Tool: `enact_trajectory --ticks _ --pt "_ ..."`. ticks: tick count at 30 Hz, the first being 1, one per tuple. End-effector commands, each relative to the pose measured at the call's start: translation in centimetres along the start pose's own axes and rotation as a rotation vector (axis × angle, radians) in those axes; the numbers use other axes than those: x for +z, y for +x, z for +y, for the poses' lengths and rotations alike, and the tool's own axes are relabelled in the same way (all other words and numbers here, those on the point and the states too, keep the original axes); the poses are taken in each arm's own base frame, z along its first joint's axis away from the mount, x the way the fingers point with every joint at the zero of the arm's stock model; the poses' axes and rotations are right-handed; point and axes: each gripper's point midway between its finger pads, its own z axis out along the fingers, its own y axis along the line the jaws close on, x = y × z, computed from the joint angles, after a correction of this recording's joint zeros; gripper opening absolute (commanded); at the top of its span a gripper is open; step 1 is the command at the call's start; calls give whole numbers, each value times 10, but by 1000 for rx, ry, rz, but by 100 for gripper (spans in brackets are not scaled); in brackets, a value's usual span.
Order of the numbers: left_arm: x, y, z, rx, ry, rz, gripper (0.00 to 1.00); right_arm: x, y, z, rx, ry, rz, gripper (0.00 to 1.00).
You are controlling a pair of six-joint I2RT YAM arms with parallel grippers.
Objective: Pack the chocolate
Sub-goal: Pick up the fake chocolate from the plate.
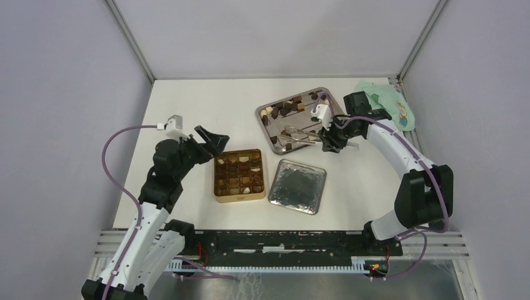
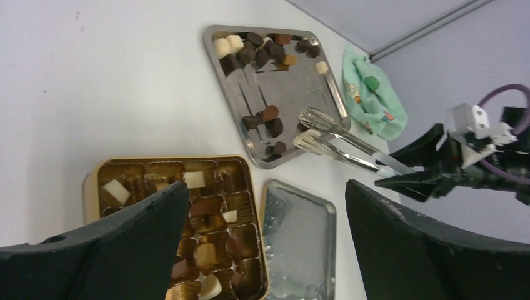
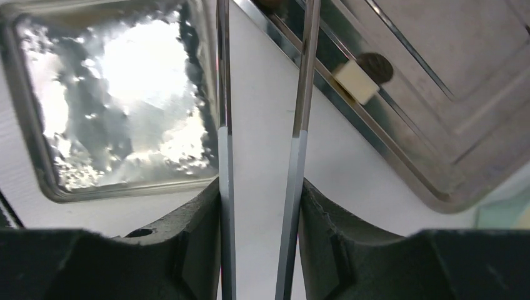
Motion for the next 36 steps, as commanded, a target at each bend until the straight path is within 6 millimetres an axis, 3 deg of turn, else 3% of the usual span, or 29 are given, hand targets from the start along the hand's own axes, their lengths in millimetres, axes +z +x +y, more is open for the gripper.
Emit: enact_trajectory --ticks 1,5,11,16,21,36 --pt "-6 0 -22 -130 107 -18 100 -18 14 -55 -16 174 76 47" --pt "-10 6 -18 -148 104 -11 100 -26 30 -82 9 223 128 47" --pt "-14 15 -12 -173 95 -4 100 -32 43 -89 17 217 157 47" --pt "-16 17 -11 -179 98 -4 100 -20 34 -77 12 141 108 47" --pt "-16 13 -13 -176 99 -15 100 -5 11 -60 -51 94 74 48" --pt "-19 16 -7 -184 74 -12 100 26 -11 -67 -251 120 203 47"
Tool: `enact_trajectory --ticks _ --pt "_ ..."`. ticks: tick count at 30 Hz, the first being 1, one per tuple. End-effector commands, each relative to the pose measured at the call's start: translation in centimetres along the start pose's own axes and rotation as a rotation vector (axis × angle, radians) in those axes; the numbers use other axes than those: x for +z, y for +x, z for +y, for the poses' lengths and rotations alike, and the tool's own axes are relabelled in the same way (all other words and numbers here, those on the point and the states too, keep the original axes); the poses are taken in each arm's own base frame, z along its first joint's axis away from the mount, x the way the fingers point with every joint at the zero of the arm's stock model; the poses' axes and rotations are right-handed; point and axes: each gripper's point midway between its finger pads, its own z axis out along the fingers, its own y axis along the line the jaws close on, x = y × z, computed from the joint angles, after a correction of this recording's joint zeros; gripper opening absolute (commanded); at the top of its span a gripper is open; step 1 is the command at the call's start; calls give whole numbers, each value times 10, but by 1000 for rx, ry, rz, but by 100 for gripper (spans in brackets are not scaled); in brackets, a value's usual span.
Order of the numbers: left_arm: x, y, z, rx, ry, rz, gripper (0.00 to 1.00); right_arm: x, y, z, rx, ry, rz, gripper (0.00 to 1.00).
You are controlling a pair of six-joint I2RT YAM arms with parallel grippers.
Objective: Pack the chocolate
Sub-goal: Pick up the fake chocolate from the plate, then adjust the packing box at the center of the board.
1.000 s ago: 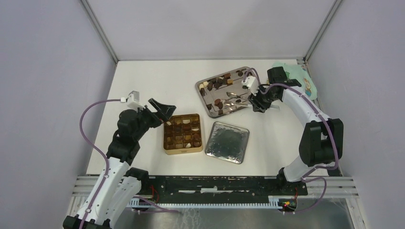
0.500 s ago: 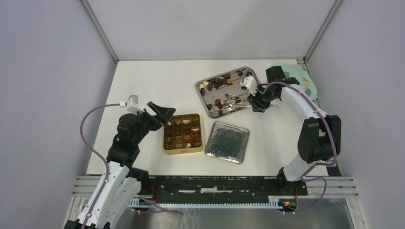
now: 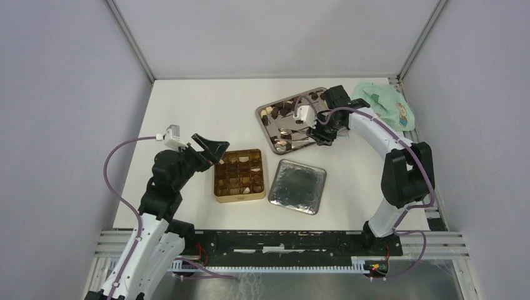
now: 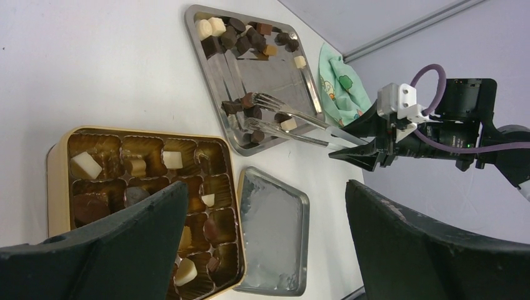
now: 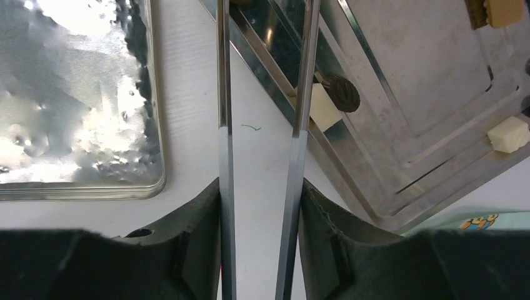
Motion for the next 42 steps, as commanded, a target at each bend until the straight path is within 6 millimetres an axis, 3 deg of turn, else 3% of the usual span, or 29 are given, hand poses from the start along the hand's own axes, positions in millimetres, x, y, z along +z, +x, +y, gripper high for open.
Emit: enact_trajectory --ticks 1,17,23,29,37,42 --pt "-2 -2 -4 -35 4 -6 100 -4 -18 -25 -91 79 15 47" --pt "-4 2 1 -40 -12 -2 99 17 -29 -30 -159 76 63 39" --pt "-1 4 8 -41 -37 6 99 20 -30 -31 -160 70 67 26" --pt "1 15 32 -27 -144 51 98 11 -35 -35 -148 104 49 1" --pt "-4 22 68 41 -362 128 91 -10 -41 -27 -76 97 -44 0" --pt "1 28 84 74 -438 183 86 -28 -60 0 -73 37 -169 0"
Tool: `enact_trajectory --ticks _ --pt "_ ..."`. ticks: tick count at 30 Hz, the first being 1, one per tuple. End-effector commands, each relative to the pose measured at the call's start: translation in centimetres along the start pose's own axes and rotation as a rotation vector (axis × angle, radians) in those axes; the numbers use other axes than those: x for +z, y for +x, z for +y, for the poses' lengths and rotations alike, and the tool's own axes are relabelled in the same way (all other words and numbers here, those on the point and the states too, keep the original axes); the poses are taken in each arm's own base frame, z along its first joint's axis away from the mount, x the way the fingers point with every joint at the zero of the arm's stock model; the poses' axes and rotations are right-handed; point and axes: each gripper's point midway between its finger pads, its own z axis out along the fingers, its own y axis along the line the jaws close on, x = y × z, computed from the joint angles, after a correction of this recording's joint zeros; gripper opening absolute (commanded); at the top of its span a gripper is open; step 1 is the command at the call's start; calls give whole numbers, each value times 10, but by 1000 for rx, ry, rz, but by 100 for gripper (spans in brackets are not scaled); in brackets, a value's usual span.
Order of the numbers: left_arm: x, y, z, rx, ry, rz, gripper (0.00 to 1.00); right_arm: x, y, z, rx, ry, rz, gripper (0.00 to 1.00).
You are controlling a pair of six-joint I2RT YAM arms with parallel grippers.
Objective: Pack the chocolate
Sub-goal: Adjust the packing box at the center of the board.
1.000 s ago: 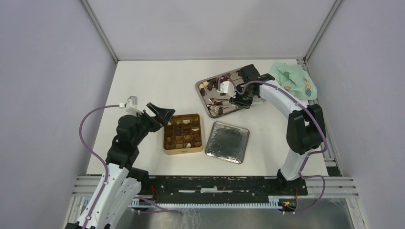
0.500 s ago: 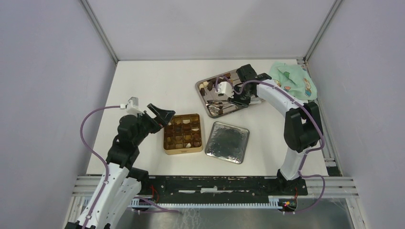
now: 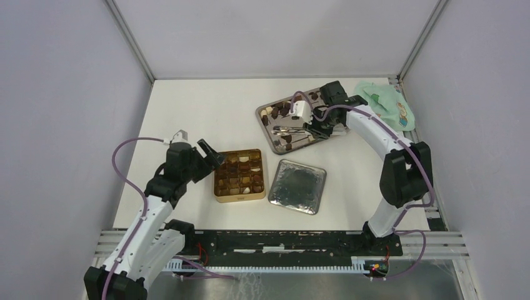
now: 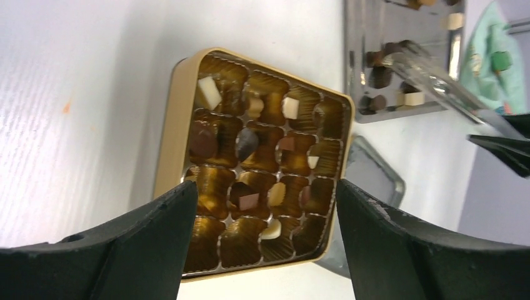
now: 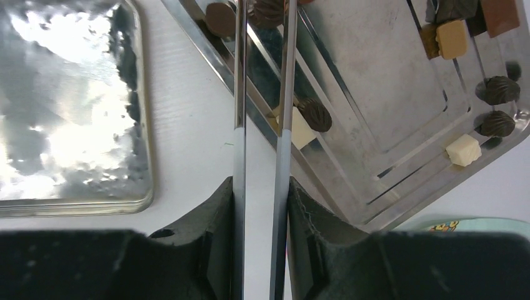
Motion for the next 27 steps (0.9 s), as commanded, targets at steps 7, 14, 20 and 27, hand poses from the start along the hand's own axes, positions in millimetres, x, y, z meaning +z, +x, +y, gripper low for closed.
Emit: enact_trajectory --ticks 7,14,20,27 --pt "16 -7 23 162 -176 67 69 -61 -71 51 -15 -95 -369 0" --pt "39 -15 40 268 -307 115 42 -64 -91 92 -49 -198 -451 0" --pt "61 -19 41 324 -337 151 33 -63 -101 115 -66 -246 -478 0" --pt "83 -16 40 356 -332 199 33 -60 -100 123 -73 -260 -475 0"
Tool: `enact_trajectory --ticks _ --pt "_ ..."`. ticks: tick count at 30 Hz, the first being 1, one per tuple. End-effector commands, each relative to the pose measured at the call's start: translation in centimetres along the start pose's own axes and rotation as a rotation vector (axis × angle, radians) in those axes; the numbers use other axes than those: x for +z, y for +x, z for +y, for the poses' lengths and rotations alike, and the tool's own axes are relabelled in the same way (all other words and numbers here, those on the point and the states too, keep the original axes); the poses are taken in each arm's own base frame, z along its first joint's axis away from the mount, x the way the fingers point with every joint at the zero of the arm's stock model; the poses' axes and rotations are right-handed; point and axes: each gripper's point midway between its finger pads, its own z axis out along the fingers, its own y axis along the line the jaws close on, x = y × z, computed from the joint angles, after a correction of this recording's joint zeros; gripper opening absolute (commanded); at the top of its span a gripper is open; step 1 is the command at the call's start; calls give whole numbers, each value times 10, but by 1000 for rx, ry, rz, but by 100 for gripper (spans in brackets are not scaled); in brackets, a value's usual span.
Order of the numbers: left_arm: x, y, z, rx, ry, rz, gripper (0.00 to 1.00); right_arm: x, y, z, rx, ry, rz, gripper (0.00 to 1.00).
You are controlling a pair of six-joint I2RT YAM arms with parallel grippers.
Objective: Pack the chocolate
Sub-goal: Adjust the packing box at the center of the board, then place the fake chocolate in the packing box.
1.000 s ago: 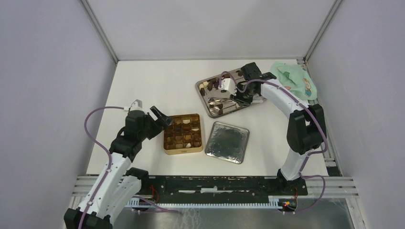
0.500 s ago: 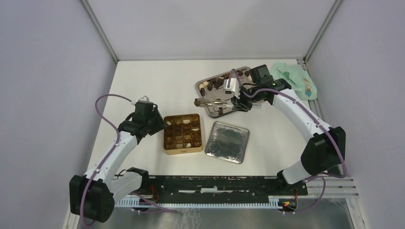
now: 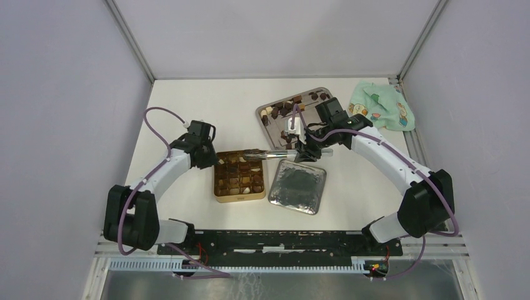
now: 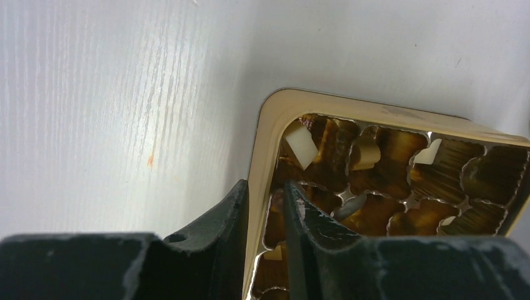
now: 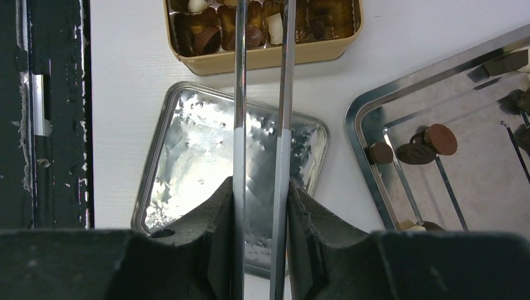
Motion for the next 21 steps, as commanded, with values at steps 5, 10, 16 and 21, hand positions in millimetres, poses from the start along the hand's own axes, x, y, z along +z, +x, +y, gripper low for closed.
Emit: enact_trajectory --ticks 5,10,16,21 --pt "13 -32 -18 80 31 -47 32 -3 -23 4 -53 -1 -79 0" --pt "24 -31 -20 89 24 -30 24 -2 -23 6 -54 -6 -78 0" --pt "25 -32 -24 98 49 -39 2 -2 -24 11 -65 -18 -76 0" --pt "1 -53 -29 89 101 -172 2 -5 -29 16 -79 -34 -90 0"
